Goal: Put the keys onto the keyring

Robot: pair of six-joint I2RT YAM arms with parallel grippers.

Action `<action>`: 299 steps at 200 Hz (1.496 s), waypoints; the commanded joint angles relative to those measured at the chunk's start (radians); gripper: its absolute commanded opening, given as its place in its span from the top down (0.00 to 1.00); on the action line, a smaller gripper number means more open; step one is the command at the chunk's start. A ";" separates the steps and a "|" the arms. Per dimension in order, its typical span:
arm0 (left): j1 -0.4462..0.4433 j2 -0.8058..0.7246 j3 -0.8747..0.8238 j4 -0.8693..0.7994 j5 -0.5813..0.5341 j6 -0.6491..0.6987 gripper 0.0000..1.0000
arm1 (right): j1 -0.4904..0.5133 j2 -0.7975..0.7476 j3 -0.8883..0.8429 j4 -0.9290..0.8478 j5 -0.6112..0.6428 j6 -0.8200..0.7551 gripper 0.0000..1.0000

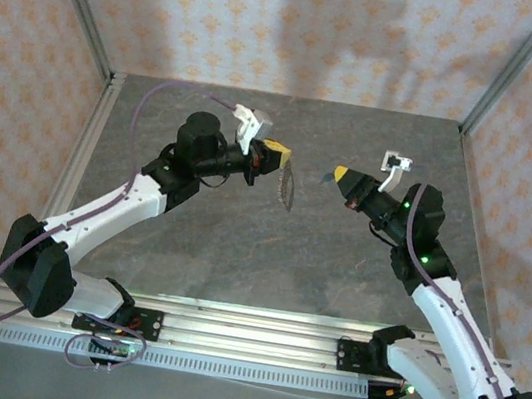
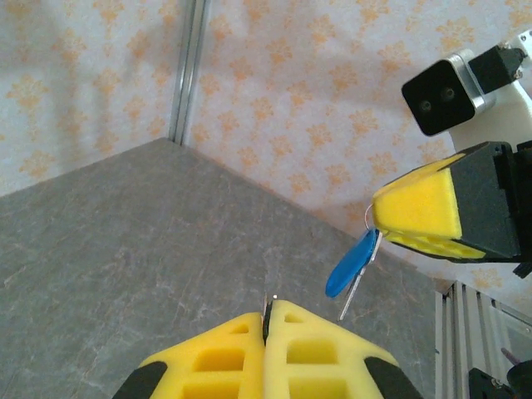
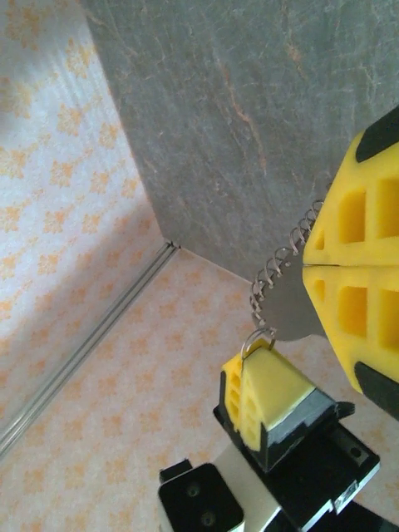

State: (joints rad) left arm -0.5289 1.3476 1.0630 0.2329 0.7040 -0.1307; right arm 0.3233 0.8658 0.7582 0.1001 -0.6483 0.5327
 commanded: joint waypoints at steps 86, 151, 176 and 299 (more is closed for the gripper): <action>-0.071 0.020 0.008 0.212 0.043 0.071 1.00 | -0.006 -0.027 -0.028 0.185 -0.021 0.080 1.00; -0.101 0.064 0.052 0.211 0.069 0.077 1.00 | 0.021 -0.006 0.004 0.226 -0.087 0.081 1.00; -0.106 0.065 0.061 0.207 0.074 0.082 1.00 | 0.053 0.011 0.013 0.233 -0.091 0.072 1.00; -0.114 0.058 0.068 0.177 0.078 0.092 1.00 | 0.111 -0.005 0.026 0.193 -0.001 0.022 1.00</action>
State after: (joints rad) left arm -0.6334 1.4139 1.0954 0.3805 0.7563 -0.0700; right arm 0.4278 0.9009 0.7502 0.2794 -0.6983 0.5968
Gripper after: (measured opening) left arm 0.043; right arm 0.044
